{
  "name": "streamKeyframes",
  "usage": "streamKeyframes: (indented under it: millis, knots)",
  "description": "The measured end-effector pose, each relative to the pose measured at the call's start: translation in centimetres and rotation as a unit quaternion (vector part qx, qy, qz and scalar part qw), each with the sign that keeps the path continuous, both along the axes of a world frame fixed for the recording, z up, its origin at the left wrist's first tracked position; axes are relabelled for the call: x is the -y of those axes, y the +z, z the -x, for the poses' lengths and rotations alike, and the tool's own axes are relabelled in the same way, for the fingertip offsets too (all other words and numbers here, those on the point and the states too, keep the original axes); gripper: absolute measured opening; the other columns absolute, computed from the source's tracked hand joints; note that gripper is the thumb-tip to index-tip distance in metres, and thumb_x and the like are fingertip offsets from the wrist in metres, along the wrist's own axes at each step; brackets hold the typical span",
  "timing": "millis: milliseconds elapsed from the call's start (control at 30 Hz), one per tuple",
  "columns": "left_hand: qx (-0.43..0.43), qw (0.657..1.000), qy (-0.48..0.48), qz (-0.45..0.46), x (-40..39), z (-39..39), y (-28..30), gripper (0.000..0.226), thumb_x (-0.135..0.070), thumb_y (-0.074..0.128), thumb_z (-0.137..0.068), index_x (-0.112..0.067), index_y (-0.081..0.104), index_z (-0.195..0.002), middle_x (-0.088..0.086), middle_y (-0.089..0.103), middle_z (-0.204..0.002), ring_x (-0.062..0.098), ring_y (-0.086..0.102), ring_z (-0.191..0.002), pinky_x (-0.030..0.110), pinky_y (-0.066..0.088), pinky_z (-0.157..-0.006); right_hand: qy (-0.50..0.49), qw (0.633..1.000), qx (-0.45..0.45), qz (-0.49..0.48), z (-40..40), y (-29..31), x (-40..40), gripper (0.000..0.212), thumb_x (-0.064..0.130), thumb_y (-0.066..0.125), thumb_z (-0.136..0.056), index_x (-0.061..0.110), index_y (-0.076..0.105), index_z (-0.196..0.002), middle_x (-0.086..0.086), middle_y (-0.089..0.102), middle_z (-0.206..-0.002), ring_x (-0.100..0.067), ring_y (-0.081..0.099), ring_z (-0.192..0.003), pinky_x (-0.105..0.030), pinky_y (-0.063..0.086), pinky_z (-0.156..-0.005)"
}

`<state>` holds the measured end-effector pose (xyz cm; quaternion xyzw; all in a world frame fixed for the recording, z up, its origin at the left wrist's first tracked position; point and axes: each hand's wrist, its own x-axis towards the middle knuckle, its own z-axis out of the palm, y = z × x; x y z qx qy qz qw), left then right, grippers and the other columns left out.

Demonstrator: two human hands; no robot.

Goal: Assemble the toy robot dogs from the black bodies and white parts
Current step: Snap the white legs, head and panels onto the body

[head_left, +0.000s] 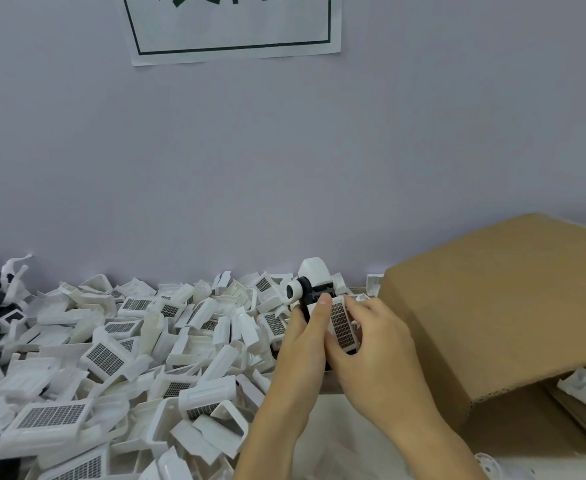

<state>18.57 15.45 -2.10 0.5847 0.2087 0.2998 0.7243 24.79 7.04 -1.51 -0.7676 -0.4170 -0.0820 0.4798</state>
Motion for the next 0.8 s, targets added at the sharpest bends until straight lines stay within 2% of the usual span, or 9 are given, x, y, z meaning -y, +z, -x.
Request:
streamKeyframes:
  millis: [67, 133, 267, 367, 467, 567, 667, 733, 800]
  knots:
    - [-0.006, 1.0, -0.005, -0.003, 0.17, -0.07, 0.06, 0.021, -0.049, 0.056, -0.099, -0.035, 0.072, -0.097, -0.009, 0.078, -0.09, 0.008, 0.075, -0.081, 0.023, 0.054, -0.059, -0.012, 1.0, 0.001, -0.015, 0.27, -0.05, -0.13, 0.032, 0.047, 0.055, -0.086, 0.023, 0.067, -0.103, 0.01, 0.056, -0.096, -0.011, 0.058, -0.091, -0.035, 0.051, -0.081]
    - [-0.007, 1.0, -0.008, 0.001, 0.35, 0.09, 0.27, 0.023, -0.048, 0.056, -0.099, -0.032, 0.072, -0.104, -0.006, 0.078, -0.095, 0.009, 0.075, -0.085, 0.021, 0.054, -0.057, -0.021, 1.0, 0.005, -0.022, 0.52, -0.07, -0.17, 0.04, 0.048, 0.053, -0.087, 0.022, 0.067, -0.113, 0.01, 0.056, -0.101, -0.012, 0.058, -0.095, -0.036, 0.052, -0.083]
    - [-0.005, 1.0, -0.027, -0.007, 0.4, 0.47, 0.46, 0.038, -0.054, 0.052, -0.098, -0.024, 0.069, -0.113, -0.003, 0.078, -0.097, 0.011, 0.075, -0.086, 0.025, 0.054, -0.066, -0.038, 0.997, 0.003, -0.06, 0.83, 0.03, -0.16, 0.035, 0.049, 0.057, -0.085, 0.022, 0.068, -0.104, 0.011, 0.056, -0.096, -0.01, 0.06, -0.089, -0.034, 0.053, -0.075]
    - [0.003, 0.999, -0.04, -0.014, 0.55, 0.45, 0.44, 0.045, -0.053, 0.046, -0.101, -0.016, 0.069, -0.112, -0.005, 0.078, -0.085, 0.005, 0.073, -0.072, 0.019, 0.053, -0.062, -0.05, 0.995, -0.013, -0.084, 0.7, 0.08, -0.18, 0.03, 0.046, 0.062, -0.084, 0.021, 0.07, -0.099, 0.012, 0.057, -0.092, -0.007, 0.06, -0.083, -0.03, 0.053, -0.071]
    - [0.002, 0.999, -0.042, -0.03, 0.75, 0.29, 0.44, 0.041, -0.048, 0.045, -0.103, -0.02, 0.068, -0.122, 0.0, 0.078, -0.107, 0.012, 0.074, -0.1, 0.026, 0.058, -0.08, -0.052, 0.995, -0.02, -0.088, 0.69, 0.05, -0.24, 0.024, 0.044, 0.062, -0.084, 0.025, 0.07, -0.096, 0.011, 0.057, -0.088, -0.005, 0.059, -0.08, -0.028, 0.051, -0.07]
    - [0.017, 0.998, -0.045, -0.03, 0.71, 0.32, 0.48, 0.03, -0.043, 0.049, -0.103, -0.026, 0.067, -0.119, -0.006, 0.078, -0.106, 0.007, 0.074, -0.098, 0.02, 0.057, -0.073, -0.061, 0.994, -0.018, -0.086, 0.84, -0.01, -0.38, 0.019, 0.041, 0.061, -0.088, 0.026, 0.069, -0.096, 0.011, 0.057, -0.088, -0.008, 0.059, -0.08, -0.032, 0.051, -0.072]
    - [0.015, 0.999, -0.026, -0.03, 0.42, 0.3, 0.36, 0.027, -0.044, 0.054, -0.1, -0.029, 0.067, -0.119, -0.008, 0.078, -0.104, 0.007, 0.074, -0.097, 0.026, 0.056, -0.073, -0.052, 0.998, -0.006, -0.041, 1.02, 0.02, -0.54, 0.012, 0.036, 0.063, -0.092, 0.028, 0.068, -0.1, 0.011, 0.055, -0.092, -0.012, 0.06, -0.086, -0.035, 0.052, -0.077]
    - [0.014, 1.0, -0.018, -0.022, 0.29, 0.37, 0.33, 0.028, -0.044, 0.057, -0.098, -0.026, 0.067, -0.117, -0.003, 0.078, -0.103, 0.012, 0.074, -0.097, 0.031, 0.056, -0.072, -0.044, 0.999, 0.005, -0.005, 1.04, 0.05, -0.55, 0.015, 0.037, 0.063, -0.093, 0.03, 0.067, -0.105, 0.011, 0.055, -0.095, -0.011, 0.059, -0.091, -0.035, 0.052, -0.079]
    - [0.011, 0.999, -0.017, -0.026, 0.29, 0.39, 0.26, 0.028, -0.045, 0.059, -0.097, -0.026, 0.067, -0.116, -0.005, 0.078, -0.101, 0.01, 0.074, -0.096, 0.032, 0.056, -0.073, -0.048, 0.999, -0.01, 0.011, 1.11, 0.1, -0.49, 0.016, 0.041, 0.061, -0.094, 0.032, 0.066, -0.106, 0.012, 0.054, -0.096, -0.01, 0.058, -0.091, -0.036, 0.053, -0.078]
